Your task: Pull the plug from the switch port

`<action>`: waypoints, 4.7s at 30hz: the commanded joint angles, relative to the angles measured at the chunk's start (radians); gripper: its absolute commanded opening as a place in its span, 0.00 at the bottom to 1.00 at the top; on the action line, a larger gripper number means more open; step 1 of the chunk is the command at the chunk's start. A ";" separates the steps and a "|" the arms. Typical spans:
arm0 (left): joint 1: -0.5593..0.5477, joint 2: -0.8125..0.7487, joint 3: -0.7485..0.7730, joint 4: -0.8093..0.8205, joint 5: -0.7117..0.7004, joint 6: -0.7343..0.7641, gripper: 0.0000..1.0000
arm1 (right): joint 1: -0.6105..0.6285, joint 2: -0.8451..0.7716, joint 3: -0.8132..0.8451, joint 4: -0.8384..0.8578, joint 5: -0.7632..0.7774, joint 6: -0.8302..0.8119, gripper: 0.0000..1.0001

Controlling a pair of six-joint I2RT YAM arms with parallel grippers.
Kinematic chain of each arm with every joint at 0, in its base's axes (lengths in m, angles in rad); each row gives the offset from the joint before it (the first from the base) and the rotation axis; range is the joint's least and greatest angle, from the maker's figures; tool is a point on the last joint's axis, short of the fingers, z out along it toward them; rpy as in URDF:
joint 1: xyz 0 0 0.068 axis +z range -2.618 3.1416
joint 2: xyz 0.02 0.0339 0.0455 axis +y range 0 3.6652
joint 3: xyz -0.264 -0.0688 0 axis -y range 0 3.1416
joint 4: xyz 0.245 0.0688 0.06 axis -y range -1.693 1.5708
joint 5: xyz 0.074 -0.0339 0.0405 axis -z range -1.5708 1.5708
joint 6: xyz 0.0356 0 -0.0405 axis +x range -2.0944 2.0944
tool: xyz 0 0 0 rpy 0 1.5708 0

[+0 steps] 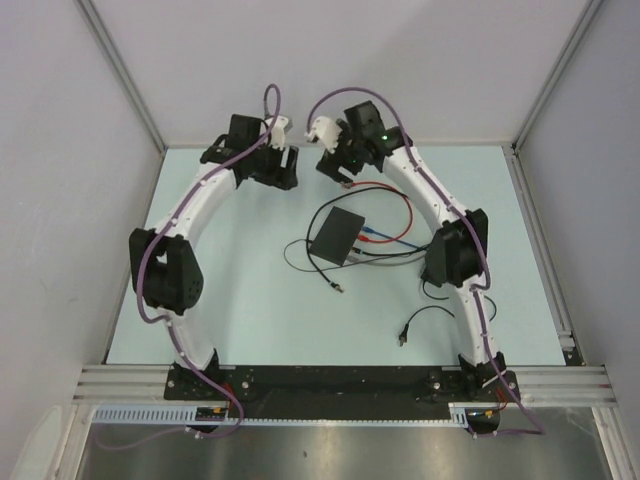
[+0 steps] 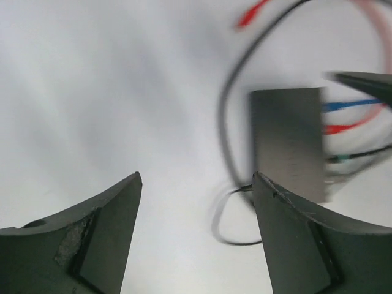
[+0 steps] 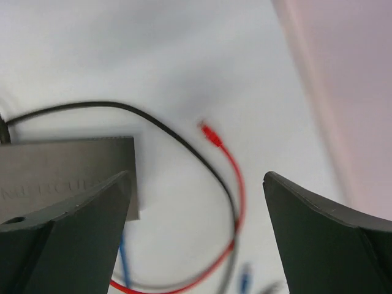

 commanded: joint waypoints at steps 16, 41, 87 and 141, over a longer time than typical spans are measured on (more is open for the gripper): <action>0.072 0.247 0.341 -0.358 -0.395 0.249 0.86 | 0.226 -0.378 -0.317 -0.206 0.514 -1.093 0.96; -0.032 0.113 -0.084 0.142 0.435 0.149 0.37 | -0.371 0.019 -0.149 -0.017 -0.622 0.619 0.82; -0.121 0.324 -0.056 0.053 0.241 0.284 0.00 | -0.273 0.180 -0.380 -0.098 -0.704 0.392 0.38; -0.095 0.399 0.034 -0.014 0.328 0.125 0.49 | -0.236 0.185 -0.390 -0.038 -0.684 0.481 0.11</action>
